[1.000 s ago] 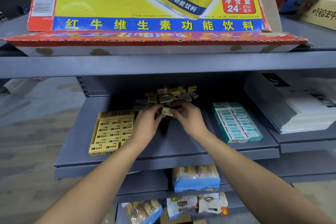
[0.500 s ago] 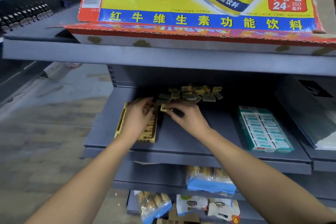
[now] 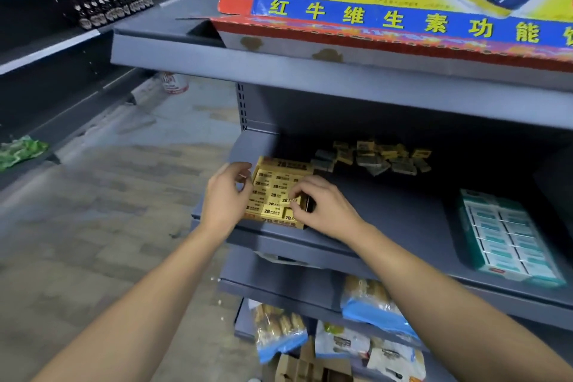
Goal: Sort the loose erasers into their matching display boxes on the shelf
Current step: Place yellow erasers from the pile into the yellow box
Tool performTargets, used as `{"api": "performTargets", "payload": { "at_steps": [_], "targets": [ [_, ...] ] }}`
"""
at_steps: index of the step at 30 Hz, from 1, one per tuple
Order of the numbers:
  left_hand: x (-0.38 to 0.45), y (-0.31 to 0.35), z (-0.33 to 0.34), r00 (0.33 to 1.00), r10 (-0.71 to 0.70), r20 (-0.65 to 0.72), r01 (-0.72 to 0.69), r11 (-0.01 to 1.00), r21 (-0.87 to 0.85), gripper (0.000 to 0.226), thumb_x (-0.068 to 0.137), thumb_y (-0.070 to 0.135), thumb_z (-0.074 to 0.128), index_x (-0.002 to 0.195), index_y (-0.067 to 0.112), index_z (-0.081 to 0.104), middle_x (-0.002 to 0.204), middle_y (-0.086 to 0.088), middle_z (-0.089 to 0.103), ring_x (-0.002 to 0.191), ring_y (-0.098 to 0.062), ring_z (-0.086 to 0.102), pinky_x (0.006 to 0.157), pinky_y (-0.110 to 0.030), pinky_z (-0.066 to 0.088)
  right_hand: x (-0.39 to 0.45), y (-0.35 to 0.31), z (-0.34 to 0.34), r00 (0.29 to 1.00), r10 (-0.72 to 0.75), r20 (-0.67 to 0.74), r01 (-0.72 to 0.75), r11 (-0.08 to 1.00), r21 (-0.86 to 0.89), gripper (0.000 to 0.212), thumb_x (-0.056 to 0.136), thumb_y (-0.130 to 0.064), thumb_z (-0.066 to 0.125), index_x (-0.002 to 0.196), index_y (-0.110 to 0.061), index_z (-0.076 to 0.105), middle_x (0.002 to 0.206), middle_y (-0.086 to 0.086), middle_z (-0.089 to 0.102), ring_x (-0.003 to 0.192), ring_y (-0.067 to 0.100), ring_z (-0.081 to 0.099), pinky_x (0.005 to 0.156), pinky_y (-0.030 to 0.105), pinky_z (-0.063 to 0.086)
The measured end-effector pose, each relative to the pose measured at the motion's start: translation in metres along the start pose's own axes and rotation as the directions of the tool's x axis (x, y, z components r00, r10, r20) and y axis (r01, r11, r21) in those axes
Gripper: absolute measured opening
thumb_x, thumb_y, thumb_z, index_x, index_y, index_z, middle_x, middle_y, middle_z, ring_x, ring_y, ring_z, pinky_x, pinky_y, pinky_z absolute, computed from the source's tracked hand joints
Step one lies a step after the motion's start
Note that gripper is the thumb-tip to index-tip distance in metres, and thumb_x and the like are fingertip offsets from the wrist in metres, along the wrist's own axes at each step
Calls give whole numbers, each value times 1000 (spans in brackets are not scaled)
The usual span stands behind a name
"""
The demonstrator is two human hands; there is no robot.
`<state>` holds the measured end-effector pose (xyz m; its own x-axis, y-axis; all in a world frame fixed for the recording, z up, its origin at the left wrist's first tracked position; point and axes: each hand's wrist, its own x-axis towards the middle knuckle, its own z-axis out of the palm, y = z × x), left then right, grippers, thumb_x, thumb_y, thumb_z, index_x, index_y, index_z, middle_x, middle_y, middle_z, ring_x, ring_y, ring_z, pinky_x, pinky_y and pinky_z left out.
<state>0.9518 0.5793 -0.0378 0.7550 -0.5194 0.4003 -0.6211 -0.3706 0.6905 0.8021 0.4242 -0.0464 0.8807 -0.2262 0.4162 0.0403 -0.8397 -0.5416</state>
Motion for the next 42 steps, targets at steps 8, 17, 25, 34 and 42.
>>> {"api": "performTargets", "payload": {
  "at_steps": [8,17,25,34,42],
  "targets": [
    [-5,5,6,999,16,35,-15,1000,-15,24,85,5,59,106,12,68,101,0,67,84,-8,57,78,-20,41,-10,-6,-3,998,-26,65,32,995,-93,10,77,-19,65,85,-16,60,86,-7,59,89,9,47,82,23,41],
    [-2,14,19,994,55,90,-52,998,-40,25,88,11,57,111,13,67,106,-1,65,92,-16,62,81,-26,48,-20,-3,0,994,-99,48,104,987,-120,12,87,-31,65,88,-18,65,90,-8,61,92,13,50,87,31,44],
    [13,51,53,940,232,249,-260,962,85,33,86,16,60,119,16,62,116,-6,61,104,-27,57,87,-39,49,-22,19,-19,966,83,-246,-134,971,-198,16,91,-19,60,104,-12,67,103,1,65,101,18,55,89,27,44],
    [27,81,90,893,273,359,-341,930,140,35,92,23,56,127,20,55,125,-6,57,109,-26,57,84,-35,50,-22,57,-42,923,241,-299,-341,873,-348,19,88,-9,61,106,-8,68,104,13,67,96,32,61,80,42,52],
    [44,83,99,894,280,351,-357,917,177,34,92,25,58,125,18,57,124,-5,58,114,-25,55,88,-34,46,8,96,-43,901,334,-276,-431,752,-499,38,92,-17,59,128,-4,58,127,20,60,120,38,54,102,44,43]
  ]
}}
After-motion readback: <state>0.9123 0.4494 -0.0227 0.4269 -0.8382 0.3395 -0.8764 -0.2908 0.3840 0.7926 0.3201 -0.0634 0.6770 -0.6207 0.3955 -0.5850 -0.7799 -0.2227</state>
